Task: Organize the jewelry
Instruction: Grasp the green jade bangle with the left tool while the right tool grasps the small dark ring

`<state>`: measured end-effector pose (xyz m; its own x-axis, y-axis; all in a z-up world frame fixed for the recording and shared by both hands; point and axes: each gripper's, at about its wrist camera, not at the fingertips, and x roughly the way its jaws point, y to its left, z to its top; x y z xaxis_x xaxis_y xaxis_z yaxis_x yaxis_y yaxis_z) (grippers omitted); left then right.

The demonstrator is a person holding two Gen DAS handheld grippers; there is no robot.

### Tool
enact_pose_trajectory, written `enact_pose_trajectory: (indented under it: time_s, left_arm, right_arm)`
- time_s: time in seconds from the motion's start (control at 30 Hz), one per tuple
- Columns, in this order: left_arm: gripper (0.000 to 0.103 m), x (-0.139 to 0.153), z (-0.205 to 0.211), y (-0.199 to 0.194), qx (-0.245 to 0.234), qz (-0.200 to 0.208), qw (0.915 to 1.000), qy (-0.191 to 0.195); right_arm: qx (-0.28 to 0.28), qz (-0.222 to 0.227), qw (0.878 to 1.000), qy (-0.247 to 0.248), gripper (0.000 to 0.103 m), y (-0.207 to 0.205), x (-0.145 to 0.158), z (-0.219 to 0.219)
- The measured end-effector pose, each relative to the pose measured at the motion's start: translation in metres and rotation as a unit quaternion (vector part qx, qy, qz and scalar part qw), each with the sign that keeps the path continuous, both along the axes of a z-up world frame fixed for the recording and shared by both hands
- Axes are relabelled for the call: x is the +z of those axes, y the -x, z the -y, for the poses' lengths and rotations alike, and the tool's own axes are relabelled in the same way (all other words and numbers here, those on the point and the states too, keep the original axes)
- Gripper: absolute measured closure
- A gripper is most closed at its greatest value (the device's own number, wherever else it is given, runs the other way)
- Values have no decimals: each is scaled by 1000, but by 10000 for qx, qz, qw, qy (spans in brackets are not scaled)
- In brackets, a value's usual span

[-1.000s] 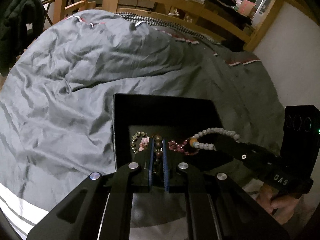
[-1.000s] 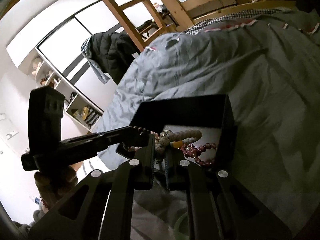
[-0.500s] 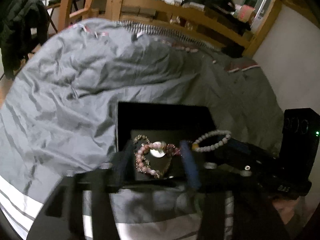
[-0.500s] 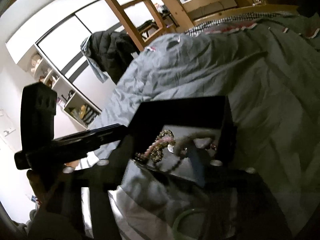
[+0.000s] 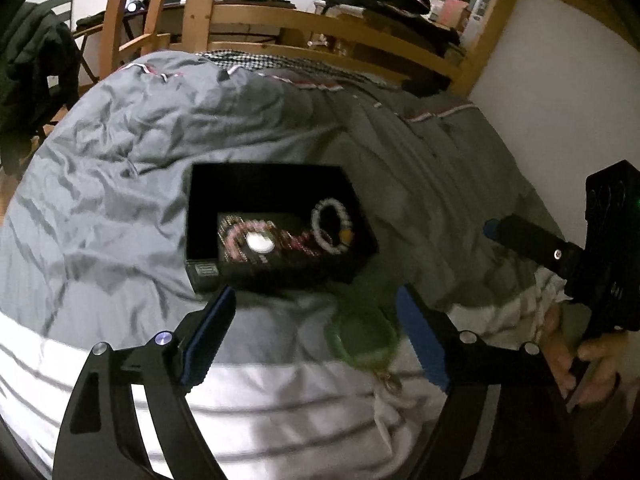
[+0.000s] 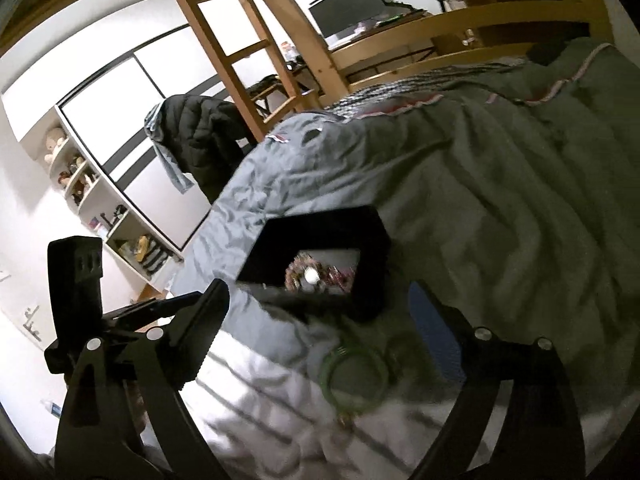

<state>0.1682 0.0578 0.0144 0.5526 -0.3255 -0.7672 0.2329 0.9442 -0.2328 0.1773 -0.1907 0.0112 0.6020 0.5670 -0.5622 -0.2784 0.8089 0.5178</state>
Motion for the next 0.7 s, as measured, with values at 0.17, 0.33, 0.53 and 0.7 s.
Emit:
enact_pose_trajectory:
  time_s: [0.17,0.33,0.53,0.7]
  left_arm:
    - [17,-13,19,33,-123,-122,9998,-65]
    - [17,-35,38,42,-249,-325,9988,-261]
    - [17,-63,57,42,-437,-485,9962,-570]
    - [17,-79,74,35,-697,-522,9940,-666]
  right_arm:
    - [-112,-184,9993,303,12,31,-10,15]
    - [-219,-331,9983,420,13,44,-28,23]
    - [-239,-427,9975,513,18,37,-47,17]
    - [-39,-464,9960,762,37,23,-62,4]
